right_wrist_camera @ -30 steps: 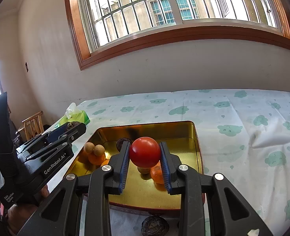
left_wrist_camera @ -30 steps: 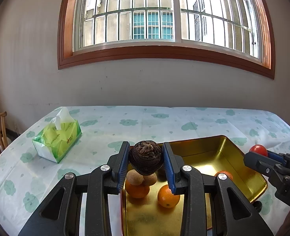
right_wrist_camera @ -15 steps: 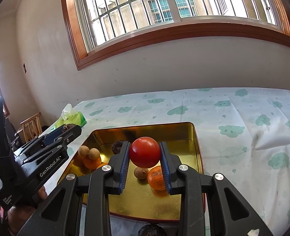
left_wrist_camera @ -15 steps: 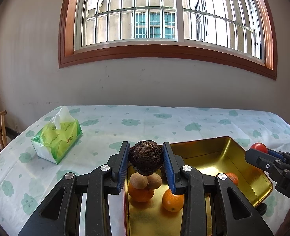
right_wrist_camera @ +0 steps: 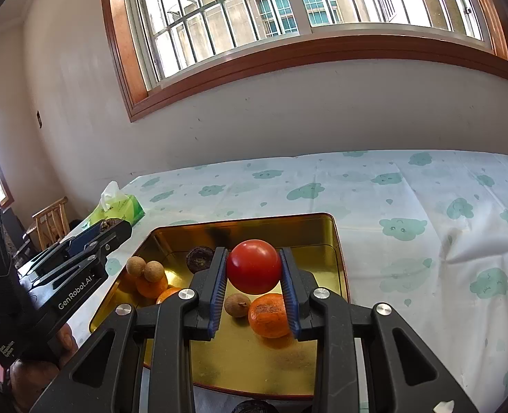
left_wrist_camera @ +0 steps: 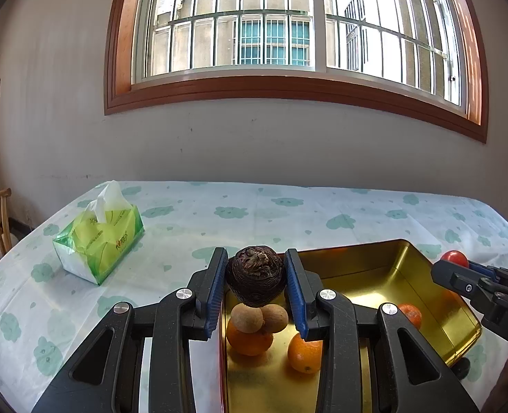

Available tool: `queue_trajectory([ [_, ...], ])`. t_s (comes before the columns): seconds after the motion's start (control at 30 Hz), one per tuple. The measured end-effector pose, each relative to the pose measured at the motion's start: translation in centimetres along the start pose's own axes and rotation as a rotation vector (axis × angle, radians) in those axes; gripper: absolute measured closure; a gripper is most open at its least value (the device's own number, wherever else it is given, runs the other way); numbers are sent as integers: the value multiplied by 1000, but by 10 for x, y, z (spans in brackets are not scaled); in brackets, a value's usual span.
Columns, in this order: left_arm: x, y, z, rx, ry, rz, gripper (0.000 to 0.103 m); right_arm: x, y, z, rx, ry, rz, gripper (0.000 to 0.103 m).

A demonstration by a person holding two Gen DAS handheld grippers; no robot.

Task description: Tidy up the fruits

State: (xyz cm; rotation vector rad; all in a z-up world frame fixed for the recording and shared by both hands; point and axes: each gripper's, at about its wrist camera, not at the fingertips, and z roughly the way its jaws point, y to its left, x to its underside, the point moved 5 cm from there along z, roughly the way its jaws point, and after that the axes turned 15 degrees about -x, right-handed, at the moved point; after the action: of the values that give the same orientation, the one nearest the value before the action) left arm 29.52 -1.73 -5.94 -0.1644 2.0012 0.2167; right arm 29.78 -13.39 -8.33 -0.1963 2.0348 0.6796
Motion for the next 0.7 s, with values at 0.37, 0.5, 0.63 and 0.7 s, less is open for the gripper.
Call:
queue_trajectory([
  [0.37, 1, 2, 5, 0, 6, -6, 68, 2, -1, 3, -3, 3, -3, 75],
  [0.5, 2, 2, 7, -3, 6, -5, 68, 2, -1, 5, -2, 8, -2, 75],
  [0.63, 3, 3, 9, -3, 10, -8, 68, 2, -2, 6, -2, 9, -1, 75],
  [0.7, 4, 3, 11, -4, 12, -10, 68, 2, -2, 6, -3, 9, -2, 75],
])
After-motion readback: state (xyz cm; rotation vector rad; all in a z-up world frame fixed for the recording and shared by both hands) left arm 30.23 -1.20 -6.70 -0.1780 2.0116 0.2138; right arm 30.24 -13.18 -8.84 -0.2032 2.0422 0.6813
